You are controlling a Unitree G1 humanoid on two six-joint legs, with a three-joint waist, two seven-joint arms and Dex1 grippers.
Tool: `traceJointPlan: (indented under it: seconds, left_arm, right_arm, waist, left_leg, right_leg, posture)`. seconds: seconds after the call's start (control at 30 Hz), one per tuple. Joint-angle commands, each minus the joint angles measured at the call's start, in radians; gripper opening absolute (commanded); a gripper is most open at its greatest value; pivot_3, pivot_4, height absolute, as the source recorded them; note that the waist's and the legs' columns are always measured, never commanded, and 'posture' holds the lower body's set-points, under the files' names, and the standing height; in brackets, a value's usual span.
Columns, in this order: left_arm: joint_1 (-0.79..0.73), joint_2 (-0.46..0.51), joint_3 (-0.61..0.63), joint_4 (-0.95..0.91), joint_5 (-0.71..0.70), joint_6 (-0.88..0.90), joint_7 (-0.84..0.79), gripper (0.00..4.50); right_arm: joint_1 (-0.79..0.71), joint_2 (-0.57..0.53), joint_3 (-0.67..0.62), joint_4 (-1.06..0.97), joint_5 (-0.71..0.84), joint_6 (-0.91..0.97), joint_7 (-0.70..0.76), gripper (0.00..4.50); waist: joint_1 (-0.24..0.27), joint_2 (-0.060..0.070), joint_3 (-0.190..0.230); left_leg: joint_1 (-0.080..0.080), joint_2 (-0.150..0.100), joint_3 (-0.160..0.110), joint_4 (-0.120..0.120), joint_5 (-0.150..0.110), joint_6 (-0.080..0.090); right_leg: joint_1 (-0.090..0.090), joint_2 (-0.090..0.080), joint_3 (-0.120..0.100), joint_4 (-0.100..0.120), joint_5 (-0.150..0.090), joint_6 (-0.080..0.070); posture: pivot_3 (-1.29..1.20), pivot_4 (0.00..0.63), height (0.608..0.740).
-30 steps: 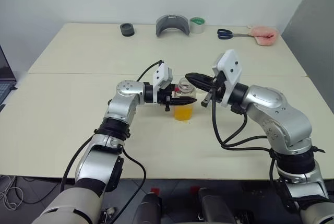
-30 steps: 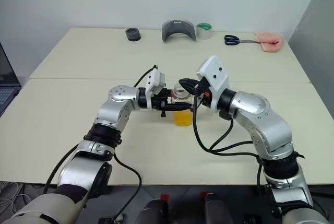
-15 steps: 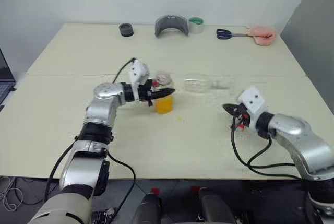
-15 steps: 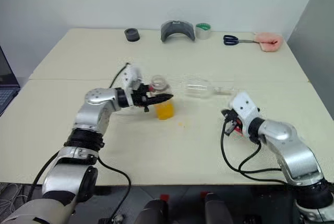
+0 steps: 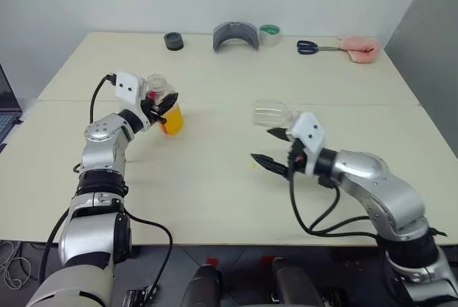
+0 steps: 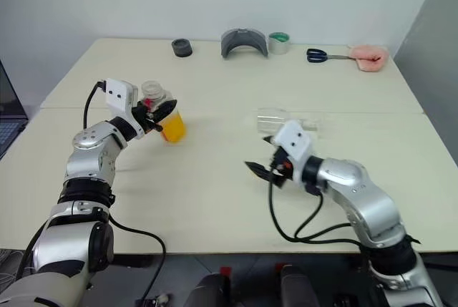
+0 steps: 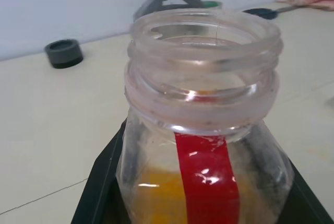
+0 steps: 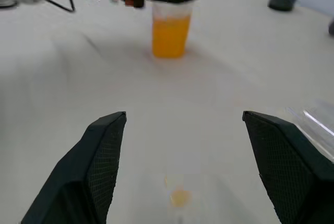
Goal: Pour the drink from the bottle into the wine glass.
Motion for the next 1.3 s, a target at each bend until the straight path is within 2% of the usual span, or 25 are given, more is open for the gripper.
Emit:
traceJointPlan:
  seconds: [0.03,0.3,0.37,0.6,0.73,1.03,1.23,1.3]
  left_arm:
    - [-0.04,0.015,0.04,0.067,0.0,-0.056,0.076,1.76]
    - [-0.075,-0.006,0.046,0.198,0.021,-0.124,0.164,1.74]
    - [-0.078,-0.005,0.047,0.221,0.023,-0.129,0.183,2.47]
    - [-0.06,-0.008,0.046,0.232,0.024,-0.144,0.179,4.48]
    - [-0.034,-0.009,0.045,0.219,0.026,-0.153,0.173,4.48]
    - [0.1,-0.032,0.049,0.113,0.028,-0.226,0.225,4.48]
    - [0.289,-0.06,0.037,-0.129,0.028,-0.205,0.254,4.48]
    - [0.392,-0.075,0.027,-0.282,0.02,-0.164,0.253,4.48]
  right_arm:
    - [-0.085,0.074,0.067,0.066,-0.042,-0.027,-0.029,3.68]
    - [-0.163,0.167,0.113,0.148,-0.091,-0.056,-0.036,3.68]
    - [-0.171,0.178,0.114,0.157,-0.098,-0.057,-0.036,3.68]
    - [-0.155,0.178,0.115,0.147,-0.113,-0.052,-0.037,3.68]
    - [-0.142,0.172,0.12,0.144,-0.129,-0.055,-0.036,3.68]
    - [-0.069,0.148,0.123,0.132,-0.21,-0.124,-0.081,3.68]
    - [0.051,0.069,0.1,0.045,-0.301,-0.201,-0.121,3.68]
    - [0.12,0.012,0.082,-0.014,-0.334,-0.218,-0.127,3.68]
  waist:
    - [-0.001,0.0,0.0]
    - [-0.001,0.0,0.0]
    - [-0.001,0.0,-0.001]
    - [-0.002,0.0,-0.001]
    - [-0.002,-0.001,-0.001]
    - [-0.002,-0.001,-0.001]
    - [-0.002,-0.001,-0.001]
    - [-0.001,-0.001,-0.001]
  left_leg:
    - [0.0,0.0,0.0,0.0,0.001,-0.001]
    - [0.001,0.0,0.0,0.0,0.001,-0.002]
    - [0.001,0.0,0.0,0.0,0.001,-0.002]
    - [-0.002,0.0,0.001,0.0,0.001,-0.002]
    - [-0.007,-0.001,0.003,0.002,0.002,-0.003]
    - [-0.007,0.0,0.004,0.001,0.002,-0.003]
    - [-0.006,0.0,0.005,0.001,0.002,-0.003]
    - [-0.006,0.0,0.005,0.001,0.002,-0.003]
  right_leg:
    - [0.0,0.0,0.0,0.0,0.0,0.0]
    - [0.0,0.0,0.0,0.002,0.0,0.0]
    - [0.0,0.0,0.0,0.002,0.0,0.0]
    - [-0.006,0.0,0.001,0.006,0.0,0.0]
    - [-0.014,-0.002,0.002,0.012,0.0,0.0]
    - [-0.015,-0.002,0.002,0.013,0.0,-0.001]
    - [-0.015,-0.002,0.004,0.013,0.0,-0.001]
    - [-0.015,-0.002,0.004,0.012,0.0,-0.001]
  posture:
    - [0.0,0.15,0.74]
    - [0.0,0.15,0.74]
    - [0.0,0.15,0.74]
    - [0.0,0.15,0.74]
    - [0.0,0.15,0.74]
    - [0.0,0.15,0.74]
    - [0.0,0.15,0.74]
    - [0.0,0.15,0.74]
